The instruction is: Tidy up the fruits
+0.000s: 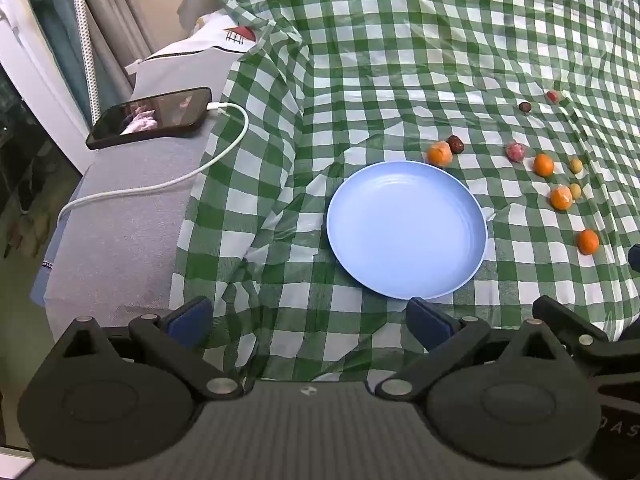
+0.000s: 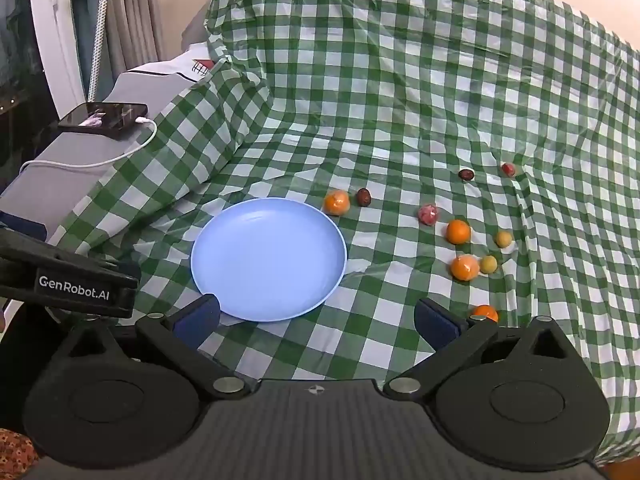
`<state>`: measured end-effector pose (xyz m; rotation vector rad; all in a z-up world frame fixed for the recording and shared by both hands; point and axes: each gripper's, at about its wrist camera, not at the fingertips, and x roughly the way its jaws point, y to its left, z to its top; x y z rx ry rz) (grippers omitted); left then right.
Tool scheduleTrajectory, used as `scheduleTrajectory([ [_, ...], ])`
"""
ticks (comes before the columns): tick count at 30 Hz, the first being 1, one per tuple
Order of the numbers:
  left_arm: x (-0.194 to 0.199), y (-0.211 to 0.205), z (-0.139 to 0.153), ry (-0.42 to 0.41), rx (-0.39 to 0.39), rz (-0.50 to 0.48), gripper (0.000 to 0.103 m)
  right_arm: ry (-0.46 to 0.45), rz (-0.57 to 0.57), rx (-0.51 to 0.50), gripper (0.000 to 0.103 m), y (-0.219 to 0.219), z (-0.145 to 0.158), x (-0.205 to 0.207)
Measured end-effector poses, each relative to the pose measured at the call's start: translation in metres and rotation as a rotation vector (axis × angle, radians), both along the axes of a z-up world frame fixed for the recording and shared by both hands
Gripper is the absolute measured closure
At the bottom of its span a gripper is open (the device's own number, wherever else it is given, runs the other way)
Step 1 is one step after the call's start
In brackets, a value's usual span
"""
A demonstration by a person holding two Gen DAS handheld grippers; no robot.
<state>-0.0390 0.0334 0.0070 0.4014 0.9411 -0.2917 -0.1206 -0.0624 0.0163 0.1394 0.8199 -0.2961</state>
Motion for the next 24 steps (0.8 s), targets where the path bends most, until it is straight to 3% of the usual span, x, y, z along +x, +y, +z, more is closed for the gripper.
scheduleTrajectory([
  [9,0.0,0.001,-0.003,0.002,0.007,-0.005,0.0,-0.001,0.013,0.005,0.001,0.003,-0.004,0.0],
  [14,0.001,0.002,-0.004,0.002,0.007,-0.004,0.0,0.001,-0.011,0.11,0.001,-0.01,-0.002,0.002],
  [17,0.001,0.002,-0.004,0.001,0.008,-0.005,0.0,0.002,-0.012,0.082,0.001,-0.006,-0.004,0.0],
  [24,0.002,0.002,-0.004,0.003,0.008,-0.004,0.0,-0.072,0.014,0.102,0.001,-0.001,-0.004,-0.002],
])
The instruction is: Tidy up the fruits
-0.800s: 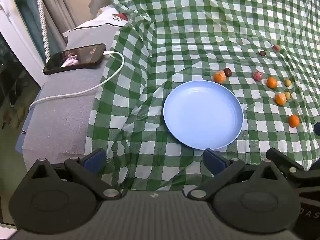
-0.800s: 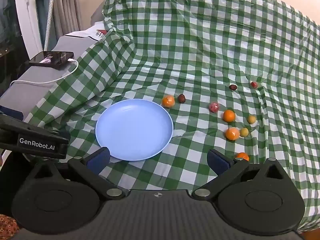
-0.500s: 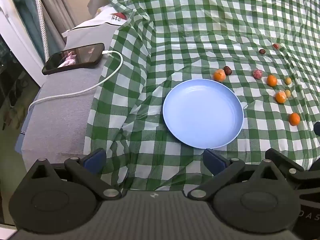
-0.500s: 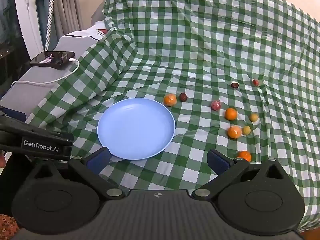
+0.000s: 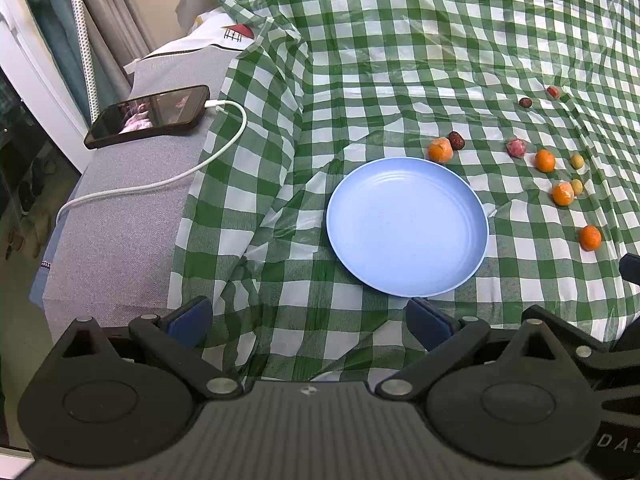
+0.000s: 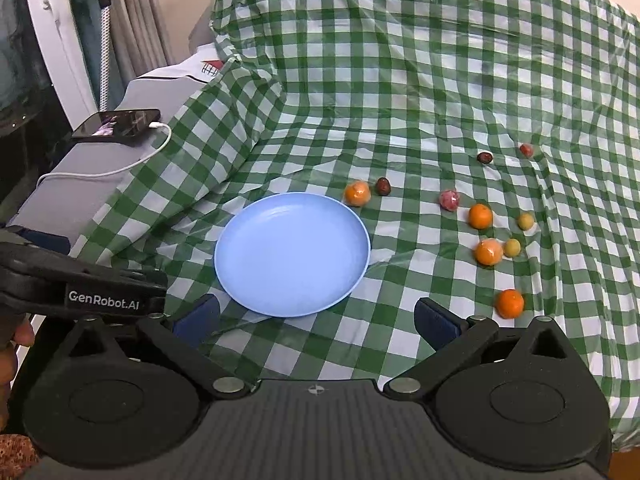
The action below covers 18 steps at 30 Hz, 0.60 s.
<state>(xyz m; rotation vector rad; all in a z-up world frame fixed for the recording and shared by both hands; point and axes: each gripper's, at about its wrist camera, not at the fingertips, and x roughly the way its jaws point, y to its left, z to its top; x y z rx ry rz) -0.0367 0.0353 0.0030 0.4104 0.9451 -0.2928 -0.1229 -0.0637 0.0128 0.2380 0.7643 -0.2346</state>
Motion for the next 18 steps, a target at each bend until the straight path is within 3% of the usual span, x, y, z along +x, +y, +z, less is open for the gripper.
scheduleTrajectory([
  [6,-0.0006,-0.0002,-0.001,0.005,0.003,0.005,0.0,0.059,-0.02,0.007,0.001,-0.0017,-0.002,0.0015],
  [18,-0.0003,-0.0004,-0.0022,0.012,0.001,0.009,0.0,0.085,-0.021,0.004,0.001,0.0018,-0.0035,0.0022],
])
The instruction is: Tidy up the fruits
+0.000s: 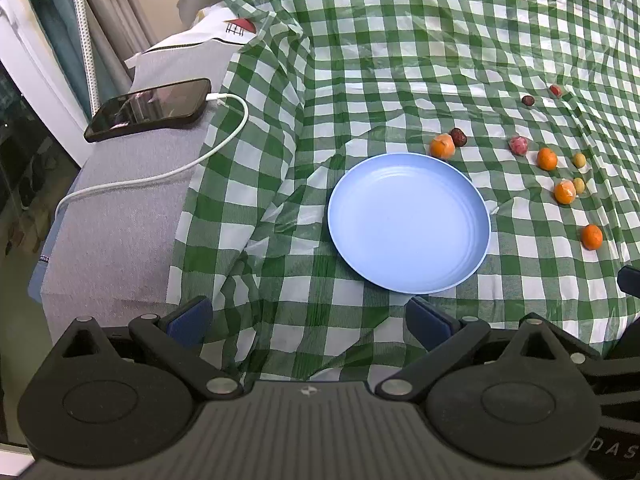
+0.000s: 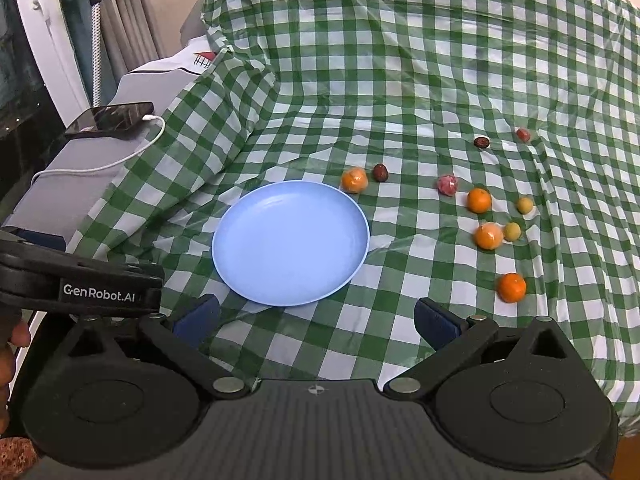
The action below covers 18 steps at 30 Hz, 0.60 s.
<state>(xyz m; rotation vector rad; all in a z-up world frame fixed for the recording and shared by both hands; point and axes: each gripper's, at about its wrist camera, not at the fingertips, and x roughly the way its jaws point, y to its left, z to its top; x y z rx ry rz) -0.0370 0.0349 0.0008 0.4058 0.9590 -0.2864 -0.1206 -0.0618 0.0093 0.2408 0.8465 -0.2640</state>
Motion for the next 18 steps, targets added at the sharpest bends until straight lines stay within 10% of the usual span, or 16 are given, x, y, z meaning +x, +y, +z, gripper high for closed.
scheduleTrajectory([
  [18,0.0018,-0.0007,0.0013,-0.002,-0.005,0.013,0.0,-0.042,-0.036,0.033,0.001,-0.0064,-0.0008,-0.0021],
])
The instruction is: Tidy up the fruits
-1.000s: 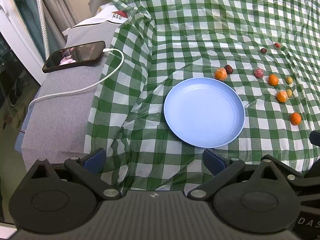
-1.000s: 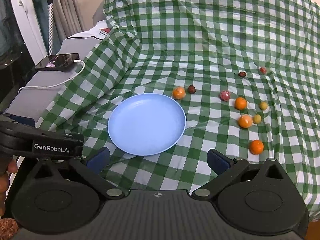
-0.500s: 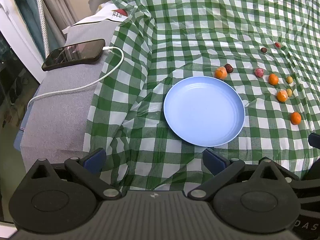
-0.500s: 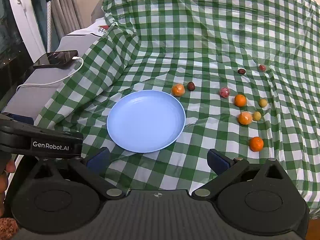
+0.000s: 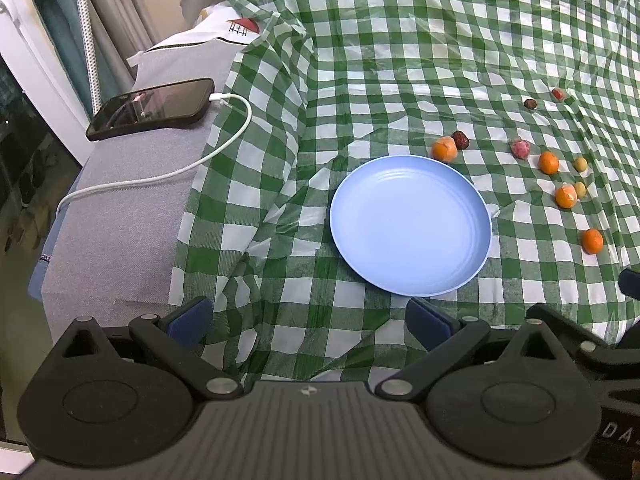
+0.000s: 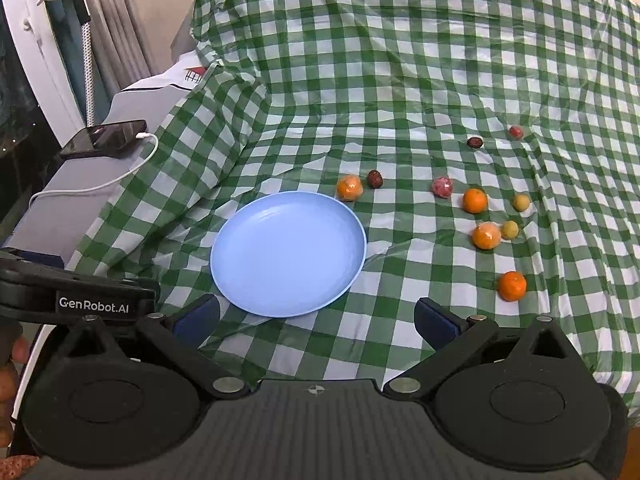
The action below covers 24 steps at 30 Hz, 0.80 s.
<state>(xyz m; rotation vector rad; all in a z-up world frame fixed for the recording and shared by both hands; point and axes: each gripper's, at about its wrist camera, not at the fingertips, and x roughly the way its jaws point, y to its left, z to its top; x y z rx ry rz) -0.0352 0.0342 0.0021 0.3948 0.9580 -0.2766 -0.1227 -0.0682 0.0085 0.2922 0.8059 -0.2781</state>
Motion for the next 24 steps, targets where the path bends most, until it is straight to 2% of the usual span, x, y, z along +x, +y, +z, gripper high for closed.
scheduleTrajectory([
  [9,0.003,-0.002,0.001,-0.004,0.013,-0.003,0.0,-0.008,0.02,0.02,0.001,0.001,-0.002,0.004],
  [13,0.007,-0.011,-0.001,-0.009,0.02,-0.039,0.0,-0.033,0.001,0.021,0.001,-0.005,-0.005,0.004],
  [19,0.029,-0.038,-0.005,0.003,-0.01,-0.089,0.0,-0.089,-0.137,-0.1,0.001,-0.039,-0.018,-0.002],
  [24,0.063,-0.084,-0.015,0.0,-0.013,-0.164,0.0,-0.055,-0.241,-0.13,0.002,-0.091,-0.05,0.004],
])
